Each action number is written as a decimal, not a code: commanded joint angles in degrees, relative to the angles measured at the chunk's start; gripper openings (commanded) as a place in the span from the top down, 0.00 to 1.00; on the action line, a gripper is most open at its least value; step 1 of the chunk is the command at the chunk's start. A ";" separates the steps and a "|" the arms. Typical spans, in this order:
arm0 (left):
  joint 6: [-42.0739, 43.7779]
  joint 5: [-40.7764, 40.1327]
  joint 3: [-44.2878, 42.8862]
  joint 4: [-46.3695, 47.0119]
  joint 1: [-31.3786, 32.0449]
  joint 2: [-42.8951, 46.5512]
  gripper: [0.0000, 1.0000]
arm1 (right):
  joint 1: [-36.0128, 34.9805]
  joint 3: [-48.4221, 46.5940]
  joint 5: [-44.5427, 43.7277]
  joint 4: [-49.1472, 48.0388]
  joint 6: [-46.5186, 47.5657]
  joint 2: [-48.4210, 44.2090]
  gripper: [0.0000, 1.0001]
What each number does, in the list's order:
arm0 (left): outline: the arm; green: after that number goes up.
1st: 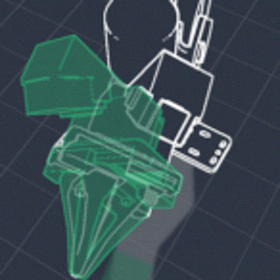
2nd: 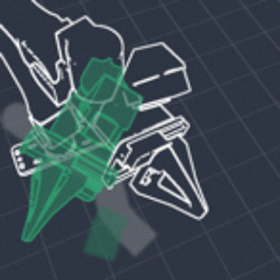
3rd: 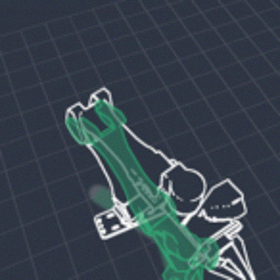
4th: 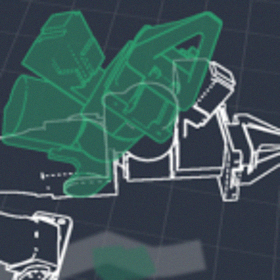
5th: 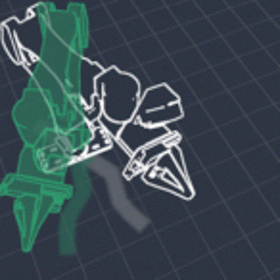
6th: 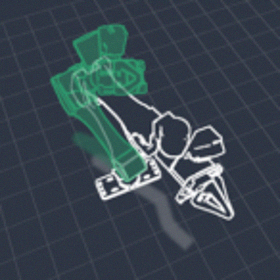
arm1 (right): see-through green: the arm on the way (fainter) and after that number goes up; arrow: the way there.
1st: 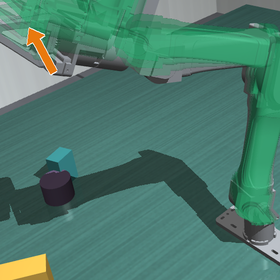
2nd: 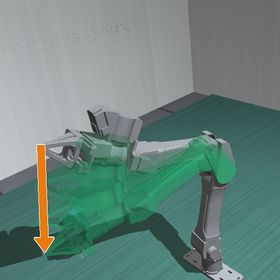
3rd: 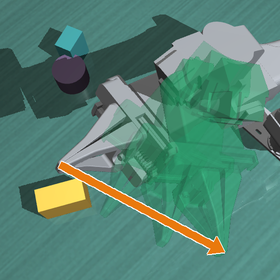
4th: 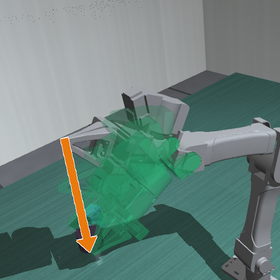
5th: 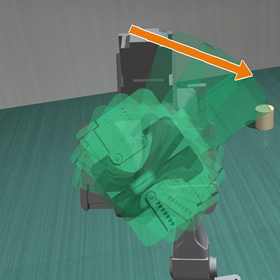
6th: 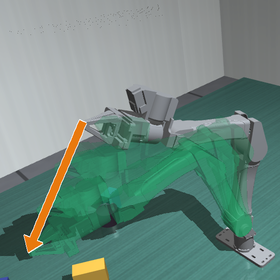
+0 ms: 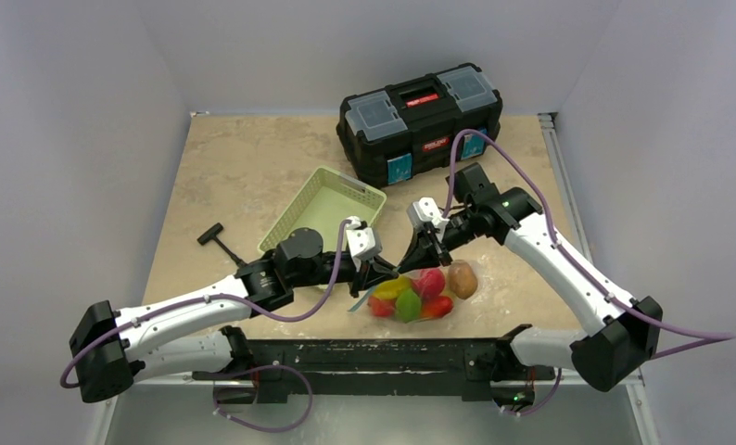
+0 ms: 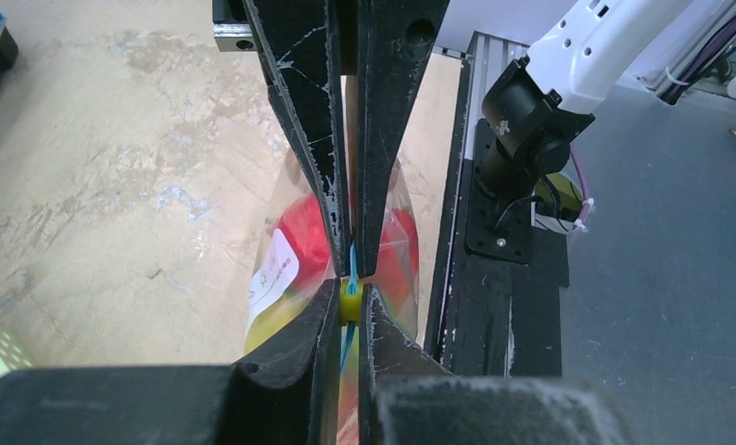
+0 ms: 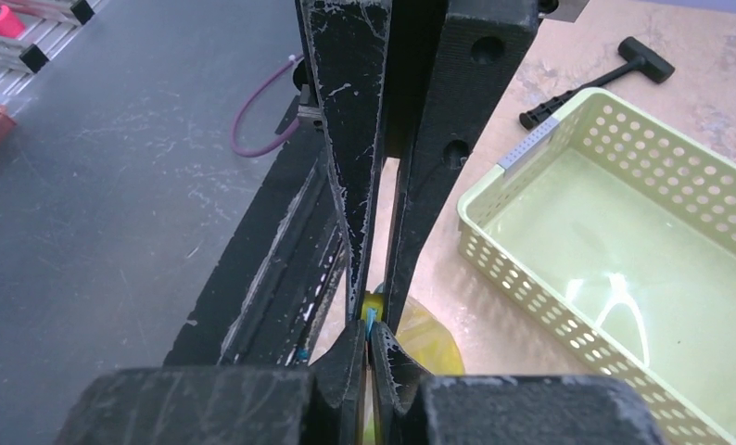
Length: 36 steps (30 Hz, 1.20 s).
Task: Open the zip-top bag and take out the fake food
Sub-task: Unzip the zipper food storage bag at the center of the board.
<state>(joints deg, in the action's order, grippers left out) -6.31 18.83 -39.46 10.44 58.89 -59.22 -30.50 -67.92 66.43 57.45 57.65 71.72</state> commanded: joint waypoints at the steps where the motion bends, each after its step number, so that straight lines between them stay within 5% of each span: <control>1: 1.37 -0.51 -1.47 0.67 -0.40 0.87 1.00 | -0.79 -1.76 1.04 1.37 1.10 -1.07 1.00; 19: 4.40 -3.14 0.70 -7.22 -1.30 4.47 1.00 | 3.82 -1.34 7.12 1.43 1.90 -4.84 1.00; 27: 3.82 -2.41 -0.49 -8.43 -1.92 6.35 1.00 | 7.82 -0.30 2.17 -2.61 -3.08 -8.22 1.00; 32: 3.56 0.23 -4.78 -8.82 -1.94 2.98 1.00 | 5.77 1.53 0.71 -2.18 -1.98 -7.88 0.37; 36: 2.78 1.28 -5.87 -7.68 -1.85 1.36 1.00 | 2.65 1.04 -1.13 -3.59 -3.14 -5.44 0.24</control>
<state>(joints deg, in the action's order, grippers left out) -3.36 17.85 -42.06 0.19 57.12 -56.95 -25.39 -66.81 66.96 55.75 55.96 64.51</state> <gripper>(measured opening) 0.054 0.741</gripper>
